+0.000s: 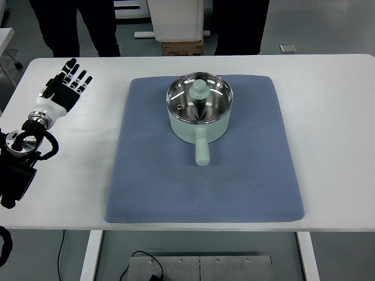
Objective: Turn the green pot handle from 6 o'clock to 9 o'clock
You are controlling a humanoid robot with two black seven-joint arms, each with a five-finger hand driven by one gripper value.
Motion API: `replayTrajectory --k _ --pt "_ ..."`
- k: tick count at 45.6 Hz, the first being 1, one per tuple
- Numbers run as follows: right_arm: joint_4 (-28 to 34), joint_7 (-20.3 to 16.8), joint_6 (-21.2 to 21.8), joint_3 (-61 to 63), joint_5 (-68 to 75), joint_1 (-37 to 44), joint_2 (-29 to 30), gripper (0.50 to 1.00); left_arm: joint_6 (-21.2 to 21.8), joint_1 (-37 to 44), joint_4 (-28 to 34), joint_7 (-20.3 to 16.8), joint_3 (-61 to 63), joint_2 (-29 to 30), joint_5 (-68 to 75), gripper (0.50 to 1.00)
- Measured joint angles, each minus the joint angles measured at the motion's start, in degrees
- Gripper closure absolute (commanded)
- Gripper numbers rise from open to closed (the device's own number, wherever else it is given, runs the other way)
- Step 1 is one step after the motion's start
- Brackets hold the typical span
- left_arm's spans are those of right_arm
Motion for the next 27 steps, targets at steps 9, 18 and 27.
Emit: replayTrajectory --k 9,18,27 --pt "0.00 0.00 0.00 0.00 0.03 0.00 0.00 0.500 0.92 0.12 0.00 0.01 0.11 0.16 0.00 0.500" --pt "0.00 0.00 -0.01 0.00 0.03 0.00 0.00 0.500 1.11 -1.02 0.00 0.00 0.51 0.64 2.20 0.500" --pt "0.00 0.00 -0.02 0.00 0.01 0.00 0.00 0.500 1.23 -4.65 -3.56 0.05 0.69 1.25 8.58 0.500"
